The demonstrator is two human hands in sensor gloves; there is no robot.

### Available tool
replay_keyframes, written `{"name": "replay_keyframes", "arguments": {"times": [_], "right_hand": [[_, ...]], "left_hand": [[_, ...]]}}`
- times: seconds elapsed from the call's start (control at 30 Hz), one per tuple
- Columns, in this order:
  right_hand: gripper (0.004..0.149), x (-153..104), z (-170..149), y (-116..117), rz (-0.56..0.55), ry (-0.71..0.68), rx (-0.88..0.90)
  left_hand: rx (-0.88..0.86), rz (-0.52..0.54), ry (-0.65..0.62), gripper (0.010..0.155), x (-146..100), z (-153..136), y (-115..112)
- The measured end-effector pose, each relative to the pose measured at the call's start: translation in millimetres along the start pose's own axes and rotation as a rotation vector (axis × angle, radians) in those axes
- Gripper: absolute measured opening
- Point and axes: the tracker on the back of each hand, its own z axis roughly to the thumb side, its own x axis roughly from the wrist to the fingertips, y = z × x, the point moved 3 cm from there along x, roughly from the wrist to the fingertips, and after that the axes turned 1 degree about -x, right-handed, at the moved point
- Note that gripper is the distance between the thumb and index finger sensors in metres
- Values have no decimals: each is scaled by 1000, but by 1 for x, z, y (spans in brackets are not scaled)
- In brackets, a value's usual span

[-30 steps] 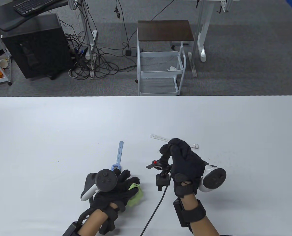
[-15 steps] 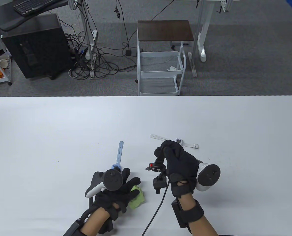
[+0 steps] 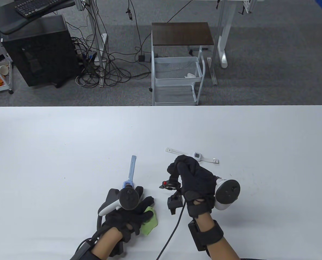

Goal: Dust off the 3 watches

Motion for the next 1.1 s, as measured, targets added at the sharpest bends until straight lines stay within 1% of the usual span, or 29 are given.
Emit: {"name": "replay_keyframes", "arguments": {"times": [0.13, 0.3, 0.57, 0.63, 0.8, 1.0, 1.1], "right_hand": [[37, 0, 0, 0, 3, 1, 2], [37, 0, -1, 1, 12, 8, -3], [37, -2, -4, 4, 29, 21, -10], [37, -2, -5, 4, 31, 21, -11], [37, -2, -5, 4, 33, 21, -13], [37, -3, -5, 7, 46, 26, -6], [37, -3, -5, 8, 48, 25, -2]], "left_hand": [[-2, -2, -3, 71, 0, 0, 0], [-10, -20, -6, 79, -1, 0, -1], [-58, 9, -70, 83, -6, 6, 4], [-75, 27, -91, 83, -9, 9, 7], [-131, 111, -159, 82, -17, 14, 14], [-260, 212, -243, 81, -23, 16, 22], [-302, 253, -262, 81, -26, 14, 26]]}}
